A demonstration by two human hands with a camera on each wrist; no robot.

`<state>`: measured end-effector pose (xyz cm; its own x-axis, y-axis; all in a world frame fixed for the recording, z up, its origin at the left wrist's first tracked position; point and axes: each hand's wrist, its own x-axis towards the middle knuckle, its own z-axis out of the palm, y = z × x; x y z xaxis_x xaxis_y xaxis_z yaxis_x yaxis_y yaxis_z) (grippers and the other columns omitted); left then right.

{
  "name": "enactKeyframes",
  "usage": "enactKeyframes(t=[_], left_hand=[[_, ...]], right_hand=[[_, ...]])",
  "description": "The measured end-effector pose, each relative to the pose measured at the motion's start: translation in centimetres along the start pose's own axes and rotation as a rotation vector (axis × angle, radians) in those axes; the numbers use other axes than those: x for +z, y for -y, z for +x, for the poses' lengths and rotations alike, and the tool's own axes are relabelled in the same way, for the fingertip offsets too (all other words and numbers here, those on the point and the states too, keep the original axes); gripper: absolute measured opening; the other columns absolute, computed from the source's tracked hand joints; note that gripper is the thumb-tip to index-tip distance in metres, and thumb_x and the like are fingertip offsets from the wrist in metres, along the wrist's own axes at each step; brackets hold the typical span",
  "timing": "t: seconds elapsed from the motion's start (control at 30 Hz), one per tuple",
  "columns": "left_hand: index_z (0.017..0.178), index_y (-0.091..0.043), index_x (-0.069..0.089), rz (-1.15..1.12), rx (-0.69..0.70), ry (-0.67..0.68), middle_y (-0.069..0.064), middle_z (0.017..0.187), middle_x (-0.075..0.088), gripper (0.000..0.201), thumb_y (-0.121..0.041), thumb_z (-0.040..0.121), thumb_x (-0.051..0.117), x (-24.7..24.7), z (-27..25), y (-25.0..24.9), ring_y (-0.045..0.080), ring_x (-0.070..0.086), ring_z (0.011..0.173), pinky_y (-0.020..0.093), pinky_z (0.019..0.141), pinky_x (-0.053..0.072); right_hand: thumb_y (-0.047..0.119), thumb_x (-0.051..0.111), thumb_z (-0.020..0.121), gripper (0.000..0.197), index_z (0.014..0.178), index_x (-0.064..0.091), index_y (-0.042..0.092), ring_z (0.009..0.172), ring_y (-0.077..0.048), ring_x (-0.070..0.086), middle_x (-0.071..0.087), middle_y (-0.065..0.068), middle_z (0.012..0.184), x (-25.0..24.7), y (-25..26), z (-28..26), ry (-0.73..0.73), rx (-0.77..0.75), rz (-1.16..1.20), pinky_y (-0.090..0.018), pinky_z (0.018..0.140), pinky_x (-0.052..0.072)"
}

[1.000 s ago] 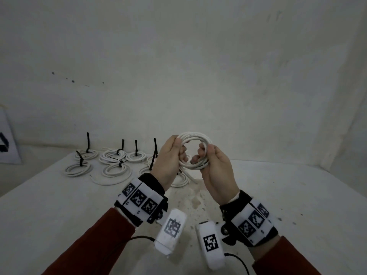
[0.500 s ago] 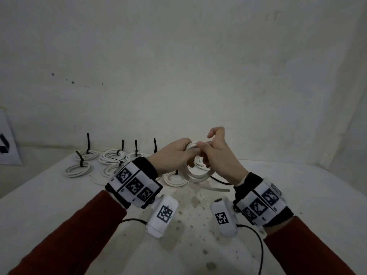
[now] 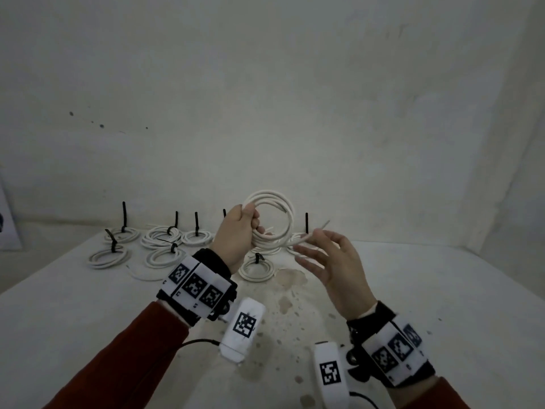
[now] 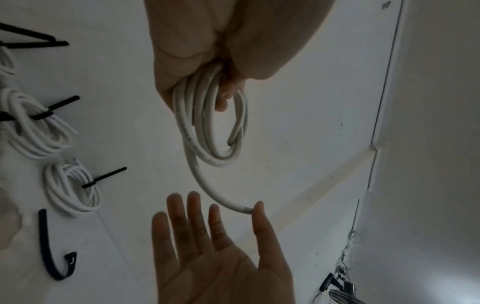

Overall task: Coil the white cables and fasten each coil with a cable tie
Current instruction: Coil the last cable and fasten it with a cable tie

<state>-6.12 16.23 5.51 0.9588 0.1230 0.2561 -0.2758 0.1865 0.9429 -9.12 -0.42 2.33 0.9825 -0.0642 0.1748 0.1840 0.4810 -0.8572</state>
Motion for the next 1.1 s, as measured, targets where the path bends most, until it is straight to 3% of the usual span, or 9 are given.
enactKeyframes(t=[0.1,0.23,0.37,0.53,0.63,0.73,0.83,0.9,1.1], left_hand=[[0.08,-0.012,0.045,-0.015,0.008,-0.005,0.001,0.065,0.039,0.029,-0.021,0.103,0.03,0.0,-0.4,0.1,0.011,0.045,0.056,0.022,0.053,0.042],[0.092,-0.01,0.045,0.073,0.069,0.02,0.001,0.067,0.041,0.021,-0.019,0.104,0.03,-0.1,-1.2,0.4,0.004,0.052,0.047,0.019,0.046,0.044],[0.085,-0.013,0.044,-0.002,0.027,-0.058,0.001,0.066,0.042,0.023,-0.017,0.103,0.03,0.0,-1.2,0.6,0.005,0.054,0.045,0.03,0.059,0.048],[0.084,-0.013,0.042,0.025,0.034,-0.138,0.002,0.069,0.045,0.022,-0.016,0.103,0.031,0.3,-1.0,0.7,0.005,0.054,0.047,0.039,0.065,0.05],[0.082,-0.013,0.043,0.109,0.051,-0.143,0.004,0.07,0.049,0.022,-0.017,0.102,0.033,0.4,-1.3,1.1,0.017,0.051,0.059,0.054,0.073,0.051],[0.084,-0.012,0.043,0.164,0.065,-0.075,0.003,0.071,0.054,0.02,-0.017,0.102,0.036,0.3,-2.0,1.3,0.017,0.055,0.064,0.048,0.074,0.052],[0.088,-0.011,0.045,0.211,0.048,0.097,0.004,0.076,0.057,0.016,-0.019,0.101,0.04,0.2,-2.9,1.1,0.018,0.06,0.068,0.043,0.069,0.058],[0.087,-0.009,0.045,0.287,0.071,0.152,0.005,0.076,0.058,0.017,-0.019,0.1,0.042,0.1,-3.2,0.8,0.015,0.062,0.063,0.04,0.06,0.059],[0.087,-0.004,0.049,0.492,0.152,0.054,0.01,0.075,0.056,0.024,-0.022,0.101,0.039,-0.3,-2.8,0.6,0.01,0.058,0.042,0.026,0.041,0.052]], right_hand=[[0.005,0.055,0.094,0.014,0.103,0.043,0.008,0.077,-0.029,0.07,0.07,-0.026,0.099,0.7,-0.5,-0.3,-0.046,-0.126,0.123,-0.033,0.067,0.058],[0.012,0.05,0.098,0.006,0.093,0.049,0.008,0.075,-0.028,0.071,0.071,-0.02,0.085,1.3,-0.1,-0.2,-0.097,-0.204,0.178,-0.033,0.066,0.058],[0.005,0.047,0.097,0.008,0.093,0.053,0.006,0.084,-0.031,0.068,0.069,-0.021,0.089,1.6,-0.4,-0.8,-0.047,-0.186,0.254,-0.034,0.073,0.058],[0.0,0.067,0.084,0.01,0.093,0.063,-0.001,0.081,-0.028,0.069,0.071,-0.019,0.087,2.0,-1.5,-1.2,-0.065,-0.301,0.027,-0.03,0.074,0.057],[-0.002,0.07,0.08,0.016,0.095,0.063,-0.003,0.081,-0.027,0.069,0.069,-0.023,0.089,2.4,-1.3,-1.0,-0.098,-0.328,0.031,-0.031,0.074,0.057],[-0.001,0.068,0.084,0.011,0.094,0.065,0.001,0.073,-0.02,0.068,0.069,-0.016,0.084,2.6,-1.1,-0.4,-0.159,-0.33,0.028,-0.027,0.068,0.057],[0.0,0.065,0.087,0.008,0.093,0.067,0.003,0.067,-0.018,0.064,0.068,-0.015,0.082,2.2,-1.1,0.7,-0.243,-0.26,-0.033,-0.023,0.062,0.055],[-0.002,0.061,0.088,0.009,0.091,0.068,0.003,0.065,-0.02,0.062,0.068,-0.016,0.08,1.8,-1.0,1.4,-0.219,-0.158,-0.12,-0.023,0.059,0.054],[-0.015,0.051,0.087,0.022,0.087,0.068,-0.001,0.068,-0.022,0.066,0.07,-0.012,0.073,1.3,0.0,1.7,0.126,0.08,-0.221,-0.028,0.064,0.058]])
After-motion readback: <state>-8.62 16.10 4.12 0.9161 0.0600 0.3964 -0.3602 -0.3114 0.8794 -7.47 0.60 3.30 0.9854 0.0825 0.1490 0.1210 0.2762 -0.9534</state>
